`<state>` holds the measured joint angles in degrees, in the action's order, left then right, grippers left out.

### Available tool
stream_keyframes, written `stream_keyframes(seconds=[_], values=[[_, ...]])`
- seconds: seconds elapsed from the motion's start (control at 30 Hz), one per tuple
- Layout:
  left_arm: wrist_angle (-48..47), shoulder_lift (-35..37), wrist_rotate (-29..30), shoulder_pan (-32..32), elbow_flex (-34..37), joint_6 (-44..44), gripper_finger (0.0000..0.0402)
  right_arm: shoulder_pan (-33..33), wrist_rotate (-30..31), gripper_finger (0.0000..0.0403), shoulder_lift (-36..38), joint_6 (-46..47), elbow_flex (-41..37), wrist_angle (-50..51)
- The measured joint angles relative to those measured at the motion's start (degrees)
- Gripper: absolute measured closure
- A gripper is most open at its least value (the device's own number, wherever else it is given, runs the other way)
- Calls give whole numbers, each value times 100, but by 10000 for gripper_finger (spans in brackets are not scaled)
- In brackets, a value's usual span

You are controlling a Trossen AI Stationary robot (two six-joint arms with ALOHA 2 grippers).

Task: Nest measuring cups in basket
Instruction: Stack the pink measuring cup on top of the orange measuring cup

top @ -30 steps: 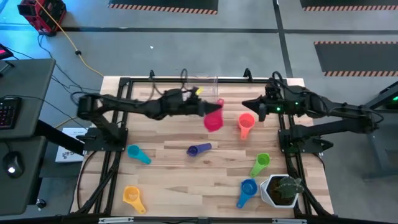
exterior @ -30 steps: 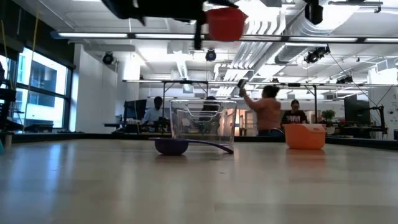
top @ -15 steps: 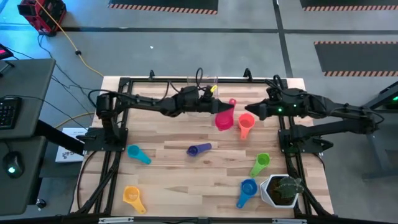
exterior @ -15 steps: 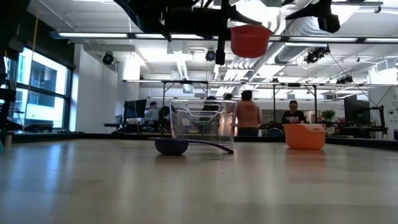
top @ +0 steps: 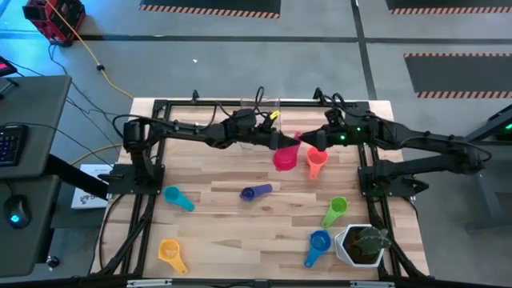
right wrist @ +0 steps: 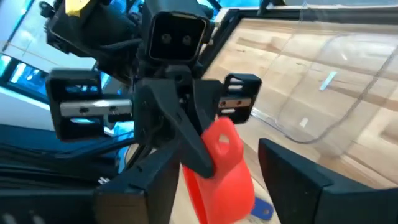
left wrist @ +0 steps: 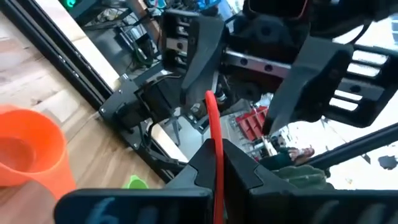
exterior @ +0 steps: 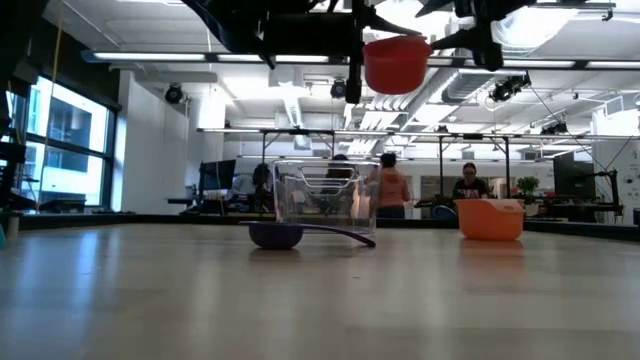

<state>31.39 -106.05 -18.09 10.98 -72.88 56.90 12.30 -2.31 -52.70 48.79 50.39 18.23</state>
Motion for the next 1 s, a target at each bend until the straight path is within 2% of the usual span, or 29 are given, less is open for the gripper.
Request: stream_keyframes(seconds=[0.4,0.7,0.83,1.0], values=[[-1,10,-37,96,0,38,401,64,-207,333,-95,-9,0,-3],[-15,15,-41,98,2,-67,397,65,-251,397,-88,-41,0,-15],[-43,9,-55,125,4,-63,365,61,-287,397,-88,-92,0,-48],[-50,4,-264,278,4,-54,294,58,-359,401,-93,-127,0,-62]])
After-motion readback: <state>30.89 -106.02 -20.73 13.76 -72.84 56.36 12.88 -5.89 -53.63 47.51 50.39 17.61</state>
